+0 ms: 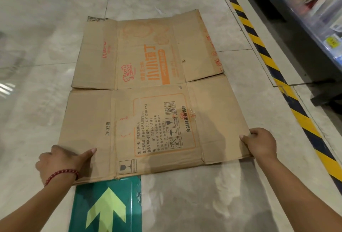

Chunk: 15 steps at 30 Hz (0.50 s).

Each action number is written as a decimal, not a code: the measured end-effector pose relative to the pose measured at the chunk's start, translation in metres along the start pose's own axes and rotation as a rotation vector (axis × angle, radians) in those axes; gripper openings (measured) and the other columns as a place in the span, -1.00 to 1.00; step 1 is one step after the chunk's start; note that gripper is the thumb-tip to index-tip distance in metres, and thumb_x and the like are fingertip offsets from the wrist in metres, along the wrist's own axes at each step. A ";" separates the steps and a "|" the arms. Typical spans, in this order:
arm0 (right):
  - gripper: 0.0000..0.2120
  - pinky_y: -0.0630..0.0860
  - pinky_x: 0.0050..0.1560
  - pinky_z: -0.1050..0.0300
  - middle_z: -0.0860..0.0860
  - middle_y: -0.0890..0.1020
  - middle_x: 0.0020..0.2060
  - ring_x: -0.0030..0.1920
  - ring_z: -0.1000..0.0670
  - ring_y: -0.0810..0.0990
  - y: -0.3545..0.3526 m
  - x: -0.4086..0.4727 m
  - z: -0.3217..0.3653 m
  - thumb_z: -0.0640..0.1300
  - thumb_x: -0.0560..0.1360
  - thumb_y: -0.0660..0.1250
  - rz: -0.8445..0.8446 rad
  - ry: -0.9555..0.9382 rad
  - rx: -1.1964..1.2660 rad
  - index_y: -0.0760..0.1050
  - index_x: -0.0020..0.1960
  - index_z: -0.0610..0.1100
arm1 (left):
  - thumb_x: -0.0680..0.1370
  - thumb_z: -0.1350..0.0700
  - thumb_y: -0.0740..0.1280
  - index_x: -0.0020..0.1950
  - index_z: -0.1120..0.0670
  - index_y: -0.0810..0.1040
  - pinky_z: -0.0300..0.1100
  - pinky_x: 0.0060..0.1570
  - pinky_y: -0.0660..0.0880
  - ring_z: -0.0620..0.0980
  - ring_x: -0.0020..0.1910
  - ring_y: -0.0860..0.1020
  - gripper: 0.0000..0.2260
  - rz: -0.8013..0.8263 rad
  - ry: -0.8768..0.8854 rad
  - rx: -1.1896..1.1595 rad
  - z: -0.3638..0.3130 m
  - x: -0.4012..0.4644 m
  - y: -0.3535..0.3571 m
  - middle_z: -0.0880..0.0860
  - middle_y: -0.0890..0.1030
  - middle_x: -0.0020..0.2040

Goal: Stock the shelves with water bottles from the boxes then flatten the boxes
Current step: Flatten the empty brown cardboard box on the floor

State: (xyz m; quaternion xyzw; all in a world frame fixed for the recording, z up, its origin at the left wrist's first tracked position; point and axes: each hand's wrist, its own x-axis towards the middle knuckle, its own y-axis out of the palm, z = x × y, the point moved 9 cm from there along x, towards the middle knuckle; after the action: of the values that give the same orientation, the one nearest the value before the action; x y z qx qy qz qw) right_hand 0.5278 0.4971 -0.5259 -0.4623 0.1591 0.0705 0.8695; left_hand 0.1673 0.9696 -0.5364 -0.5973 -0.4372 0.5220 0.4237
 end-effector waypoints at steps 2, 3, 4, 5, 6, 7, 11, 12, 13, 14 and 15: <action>-0.80 0.25 -0.33 0.13 -0.19 0.60 -0.02 -0.16 -0.09 0.44 -0.003 0.000 0.001 -0.18 0.53 0.32 -0.042 -0.003 -0.052 0.54 0.07 -0.29 | 0.16 -0.34 0.51 0.04 0.24 0.38 0.16 -0.12 0.52 0.30 -0.03 0.43 -0.21 -0.005 0.055 -0.005 -0.018 -0.001 -0.004 0.29 0.44 -0.07; -0.81 0.26 -0.31 0.12 -0.20 0.59 -0.02 -0.16 -0.10 0.43 -0.004 -0.001 0.001 -0.18 0.54 0.29 -0.053 -0.001 -0.084 0.52 0.06 -0.30 | 0.19 -0.31 0.52 0.08 0.24 0.37 0.16 -0.10 0.52 0.31 0.00 0.42 -0.22 0.003 0.086 0.006 -0.026 -0.002 -0.005 0.30 0.44 -0.03; -0.83 0.27 -0.28 0.12 -0.20 0.57 -0.04 -0.16 -0.11 0.43 -0.003 -0.002 0.001 -0.19 0.54 0.26 -0.048 0.006 -0.108 0.49 0.03 -0.31 | 0.21 -0.29 0.52 0.13 0.23 0.35 0.17 -0.08 0.52 0.31 0.03 0.42 -0.22 0.023 0.115 0.024 -0.032 -0.002 -0.002 0.30 0.45 0.00; -0.87 0.27 -0.26 0.12 -0.19 0.54 -0.07 -0.16 -0.12 0.43 -0.001 -0.003 0.001 -0.21 0.54 0.25 -0.031 0.009 -0.131 0.45 -0.02 -0.29 | 0.22 -0.29 0.51 0.18 0.23 0.34 0.18 -0.05 0.52 0.31 0.06 0.41 -0.21 0.059 0.134 0.049 -0.037 -0.004 0.002 0.30 0.44 0.03; -0.90 0.28 -0.26 0.11 -0.17 0.50 -0.09 -0.14 -0.13 0.44 0.002 -0.005 0.001 -0.22 0.53 0.25 -0.002 0.023 -0.150 0.40 -0.06 -0.27 | 0.24 -0.28 0.50 0.21 0.22 0.32 0.18 -0.01 0.52 0.31 0.09 0.41 -0.20 0.099 0.152 0.074 -0.041 -0.007 0.007 0.29 0.44 0.07; -0.91 0.29 -0.26 0.11 -0.17 0.47 -0.08 -0.12 -0.15 0.46 0.005 -0.007 0.000 -0.21 0.52 0.25 0.029 0.041 -0.166 0.37 -0.07 -0.24 | 0.25 -0.28 0.50 0.21 0.20 0.33 0.16 0.02 0.51 0.29 0.11 0.40 -0.23 0.134 0.161 0.098 -0.043 -0.011 0.011 0.27 0.44 0.09; -0.73 0.44 0.00 -0.04 -0.25 0.44 0.12 0.11 -0.28 0.44 0.009 -0.013 0.003 -0.15 0.50 0.23 0.013 0.080 -0.234 0.39 0.13 -0.29 | 0.29 -0.25 0.48 0.09 0.14 0.39 0.09 0.08 0.45 0.23 0.10 0.41 -0.38 0.148 0.240 0.123 -0.055 -0.026 0.014 0.20 0.41 0.05; -0.71 0.45 0.06 -0.08 -0.26 0.44 0.13 0.13 -0.29 0.43 0.008 -0.015 0.009 -0.14 0.50 0.21 -0.021 0.058 -0.248 0.40 0.15 -0.29 | 0.30 -0.25 0.48 0.11 0.13 0.41 0.09 0.12 0.45 0.21 0.10 0.41 -0.39 0.144 0.286 0.123 -0.060 -0.030 0.013 0.19 0.42 0.05; -0.71 0.46 0.09 -0.09 -0.26 0.45 0.13 0.14 -0.29 0.43 0.008 -0.018 0.017 -0.14 0.51 0.19 -0.055 0.013 -0.252 0.40 0.16 -0.28 | 0.32 -0.24 0.46 0.15 0.12 0.43 0.09 0.16 0.43 0.20 0.12 0.42 -0.41 0.146 0.337 0.119 -0.068 -0.036 0.012 0.19 0.44 0.09; -0.72 0.46 0.10 -0.09 -0.26 0.46 0.13 0.14 -0.29 0.43 0.008 -0.023 0.028 -0.15 0.52 0.18 -0.081 -0.044 -0.245 0.40 0.17 -0.27 | 0.37 -0.20 0.44 0.23 0.13 0.42 0.09 0.20 0.42 0.18 0.16 0.43 -0.41 0.150 0.391 0.104 -0.078 -0.042 0.010 0.19 0.47 0.15; -0.71 0.45 0.10 -0.08 -0.26 0.47 0.14 0.15 -0.28 0.43 0.010 -0.030 0.040 -0.17 0.52 0.18 -0.096 -0.107 -0.241 0.40 0.19 -0.27 | 0.42 -0.15 0.41 0.32 0.15 0.38 0.09 0.22 0.41 0.17 0.19 0.45 -0.40 0.154 0.435 0.068 -0.088 -0.050 0.005 0.20 0.48 0.22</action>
State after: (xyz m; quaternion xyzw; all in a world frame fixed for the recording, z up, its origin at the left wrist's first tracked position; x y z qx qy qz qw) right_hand 0.5049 0.5367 -0.5027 -0.5658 0.0804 0.0721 0.8174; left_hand 0.2519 0.9161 -0.5201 -0.7127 -0.2709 0.4262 0.4868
